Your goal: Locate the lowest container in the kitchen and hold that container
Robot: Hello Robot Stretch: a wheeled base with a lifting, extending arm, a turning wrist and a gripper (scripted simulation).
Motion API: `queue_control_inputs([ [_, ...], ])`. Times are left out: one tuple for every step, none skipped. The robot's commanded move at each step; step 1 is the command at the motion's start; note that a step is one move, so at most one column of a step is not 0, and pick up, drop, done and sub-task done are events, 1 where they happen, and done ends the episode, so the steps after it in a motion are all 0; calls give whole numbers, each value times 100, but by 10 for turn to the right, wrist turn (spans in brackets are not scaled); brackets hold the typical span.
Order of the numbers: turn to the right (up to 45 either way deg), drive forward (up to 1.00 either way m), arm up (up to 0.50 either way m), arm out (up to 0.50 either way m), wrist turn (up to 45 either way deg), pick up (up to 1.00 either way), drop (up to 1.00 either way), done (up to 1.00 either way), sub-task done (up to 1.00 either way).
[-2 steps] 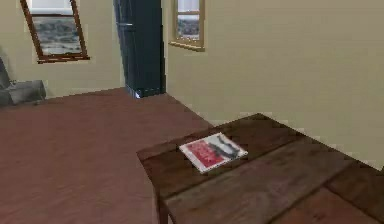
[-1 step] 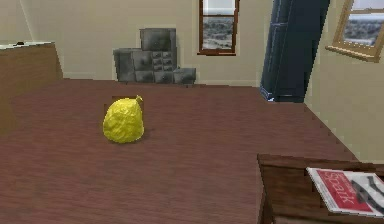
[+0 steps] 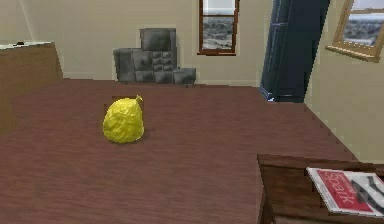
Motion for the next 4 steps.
queue_control_inputs([
  [0, 0, 38, 0, 0, 0, 0, 0, 0],
  [0, 0, 0, 0, 450, 0, 0, 0, 0],
  [0, 0, 0, 0, 450, 0, 0, 0, 0],
  [0, 0, 0, 0, 450, 0, 0, 0, 0],
])
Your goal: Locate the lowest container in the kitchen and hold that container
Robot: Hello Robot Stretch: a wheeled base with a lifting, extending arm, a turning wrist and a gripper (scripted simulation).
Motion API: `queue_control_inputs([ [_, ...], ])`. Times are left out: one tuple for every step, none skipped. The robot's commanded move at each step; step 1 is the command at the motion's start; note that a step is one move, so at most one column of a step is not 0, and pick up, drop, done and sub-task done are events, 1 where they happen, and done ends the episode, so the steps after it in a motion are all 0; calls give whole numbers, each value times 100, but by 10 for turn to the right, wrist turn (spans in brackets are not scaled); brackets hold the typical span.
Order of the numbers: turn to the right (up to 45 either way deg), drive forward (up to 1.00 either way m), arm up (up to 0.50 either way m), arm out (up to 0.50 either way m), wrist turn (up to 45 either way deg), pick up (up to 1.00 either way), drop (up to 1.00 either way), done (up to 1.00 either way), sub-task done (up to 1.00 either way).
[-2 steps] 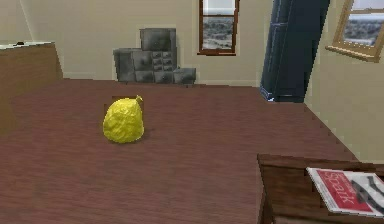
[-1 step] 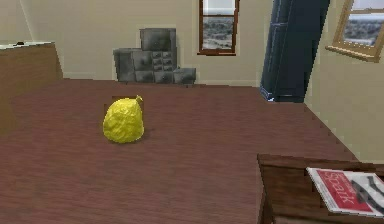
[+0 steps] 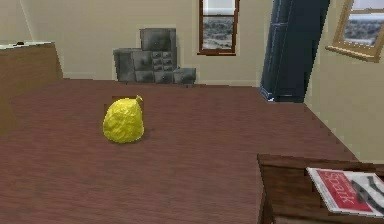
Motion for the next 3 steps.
queue_control_inputs([
  [0, 0, 0, 0, 390, 0, 0, 0, 0],
  [0, 0, -26, 0, 0, 0, 0, 0, 0],
  [0, 0, 0, 0, 0, 100, 0, 0, 0],
])
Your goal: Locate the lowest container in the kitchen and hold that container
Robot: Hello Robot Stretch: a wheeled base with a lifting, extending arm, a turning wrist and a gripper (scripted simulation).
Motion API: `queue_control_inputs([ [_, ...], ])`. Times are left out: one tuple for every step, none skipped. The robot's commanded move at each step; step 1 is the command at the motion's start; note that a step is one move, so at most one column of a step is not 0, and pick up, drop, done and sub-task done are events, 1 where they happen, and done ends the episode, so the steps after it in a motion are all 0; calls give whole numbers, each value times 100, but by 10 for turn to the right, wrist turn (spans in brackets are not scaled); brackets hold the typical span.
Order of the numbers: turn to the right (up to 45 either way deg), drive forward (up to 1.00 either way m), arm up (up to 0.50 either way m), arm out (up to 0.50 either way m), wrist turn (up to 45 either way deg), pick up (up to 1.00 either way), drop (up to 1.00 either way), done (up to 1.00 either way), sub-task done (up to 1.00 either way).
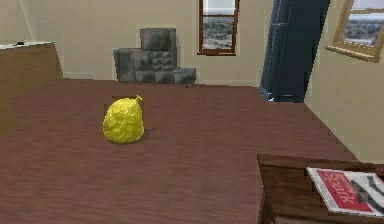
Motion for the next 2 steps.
queue_control_inputs([
  [0, 0, 10, 0, 0, 0, 0, 0, 0],
  [0, 0, 0, 0, 0, 0, 0, 100, 0],
])
